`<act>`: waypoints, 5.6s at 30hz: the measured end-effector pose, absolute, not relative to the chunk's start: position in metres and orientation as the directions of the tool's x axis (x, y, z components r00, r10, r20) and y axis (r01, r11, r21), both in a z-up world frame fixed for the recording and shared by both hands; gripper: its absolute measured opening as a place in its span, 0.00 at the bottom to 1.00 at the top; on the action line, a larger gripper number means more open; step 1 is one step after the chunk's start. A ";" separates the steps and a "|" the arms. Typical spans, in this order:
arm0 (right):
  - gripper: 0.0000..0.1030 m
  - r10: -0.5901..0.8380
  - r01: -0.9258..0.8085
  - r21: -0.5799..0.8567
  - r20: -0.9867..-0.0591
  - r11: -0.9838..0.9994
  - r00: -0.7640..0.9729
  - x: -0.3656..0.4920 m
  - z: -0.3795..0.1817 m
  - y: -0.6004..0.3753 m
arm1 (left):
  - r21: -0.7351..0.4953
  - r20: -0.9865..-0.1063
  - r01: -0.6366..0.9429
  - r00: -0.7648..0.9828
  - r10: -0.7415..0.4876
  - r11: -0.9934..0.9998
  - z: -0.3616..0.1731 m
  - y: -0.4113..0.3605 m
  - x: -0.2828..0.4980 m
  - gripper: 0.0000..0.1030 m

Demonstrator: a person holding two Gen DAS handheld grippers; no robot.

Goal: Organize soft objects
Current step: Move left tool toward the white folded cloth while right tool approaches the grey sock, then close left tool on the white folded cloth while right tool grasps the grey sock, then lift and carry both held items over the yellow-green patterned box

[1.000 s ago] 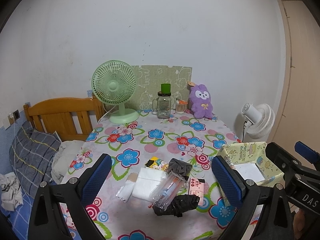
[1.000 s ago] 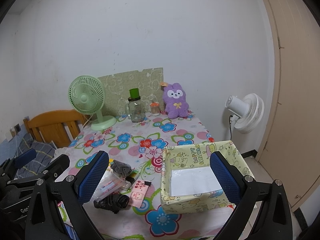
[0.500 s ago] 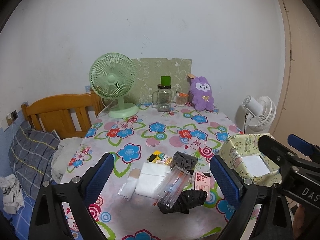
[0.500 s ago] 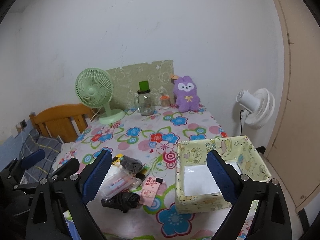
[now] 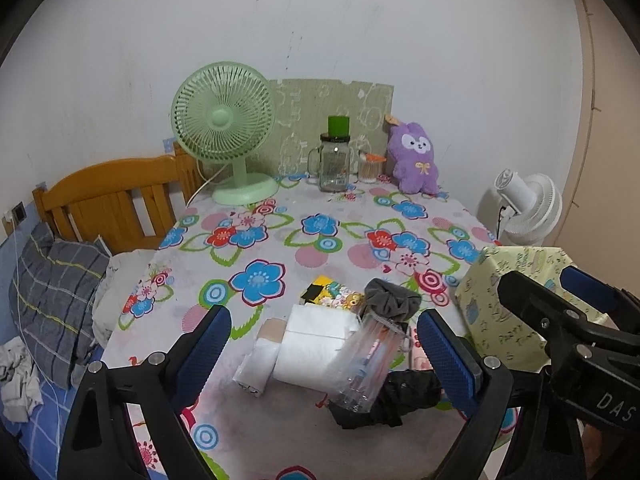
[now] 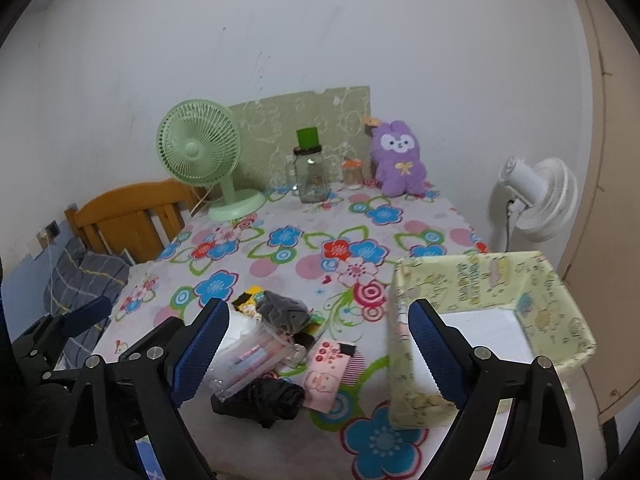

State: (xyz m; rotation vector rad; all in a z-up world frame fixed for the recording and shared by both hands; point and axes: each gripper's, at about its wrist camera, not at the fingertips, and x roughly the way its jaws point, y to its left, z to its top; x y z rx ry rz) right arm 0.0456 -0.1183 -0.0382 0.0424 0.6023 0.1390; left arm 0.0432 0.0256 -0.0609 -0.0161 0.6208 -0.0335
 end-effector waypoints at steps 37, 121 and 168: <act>0.81 0.151 -0.174 0.042 -0.710 0.984 0.687 0.138 -0.119 -0.059 | -0.056 -0.727 0.047 0.683 -0.073 0.997 -0.132 0.047 0.118 0.87; 0.45 0.151 -0.151 0.050 -0.588 0.987 0.795 0.097 -0.033 -0.078 | -0.028 -0.598 0.119 0.794 -0.112 0.992 -0.052 0.015 0.086 0.41; 0.45 0.002 0.027 0.047 -0.536 0.999 0.844 0.081 -0.004 -0.207 | 0.007 -0.571 0.301 0.784 -0.243 0.954 -0.031 -0.118 0.092 0.41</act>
